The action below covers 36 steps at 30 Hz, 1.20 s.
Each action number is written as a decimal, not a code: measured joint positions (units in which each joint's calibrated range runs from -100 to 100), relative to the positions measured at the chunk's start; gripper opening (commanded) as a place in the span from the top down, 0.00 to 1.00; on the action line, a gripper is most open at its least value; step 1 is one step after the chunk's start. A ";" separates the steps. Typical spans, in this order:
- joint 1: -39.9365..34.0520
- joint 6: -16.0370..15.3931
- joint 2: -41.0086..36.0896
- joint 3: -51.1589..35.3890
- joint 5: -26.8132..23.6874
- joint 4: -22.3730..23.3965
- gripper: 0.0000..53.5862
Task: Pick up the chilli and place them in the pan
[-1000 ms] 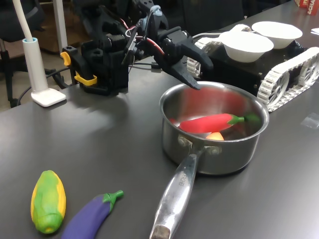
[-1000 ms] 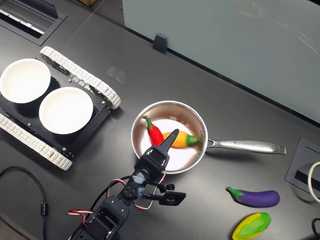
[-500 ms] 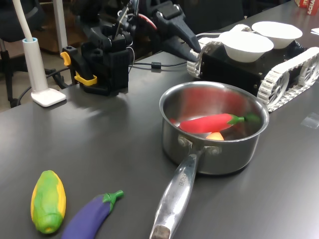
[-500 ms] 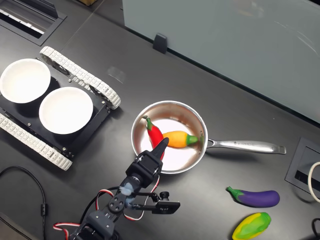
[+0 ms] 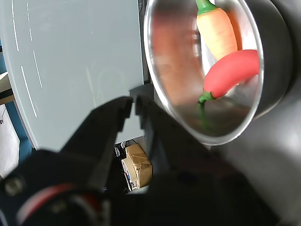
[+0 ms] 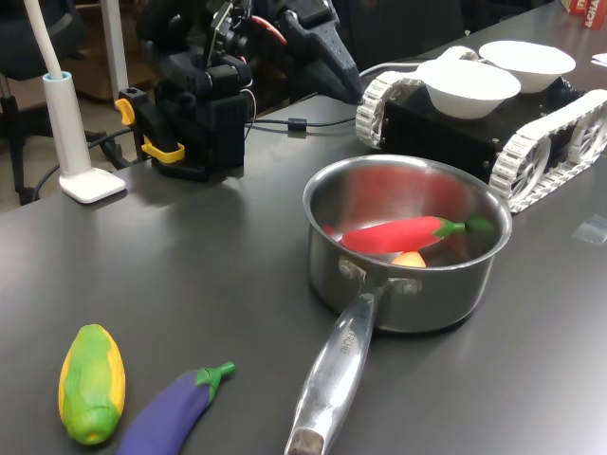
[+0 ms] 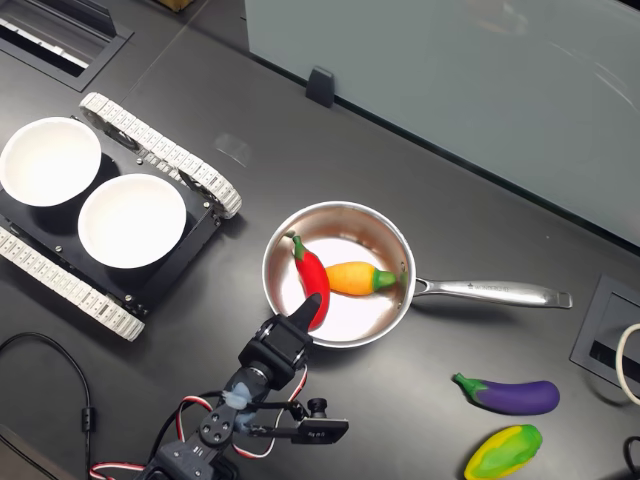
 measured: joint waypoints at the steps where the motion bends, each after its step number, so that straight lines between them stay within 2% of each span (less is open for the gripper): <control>1: 0.00 0.00 -0.76 -0.09 0.15 0.68 1.00; 9: -2.42 -1.65 -3.87 -0.09 0.93 4.93 1.00; 16: -3.96 -1.65 -4.88 -0.09 2.00 8.50 1.00; 23: -8.69 -1.65 -4.97 -0.09 2.64 12.83 1.00; 36: -9.90 -1.65 -4.97 -0.09 3.13 19.29 1.00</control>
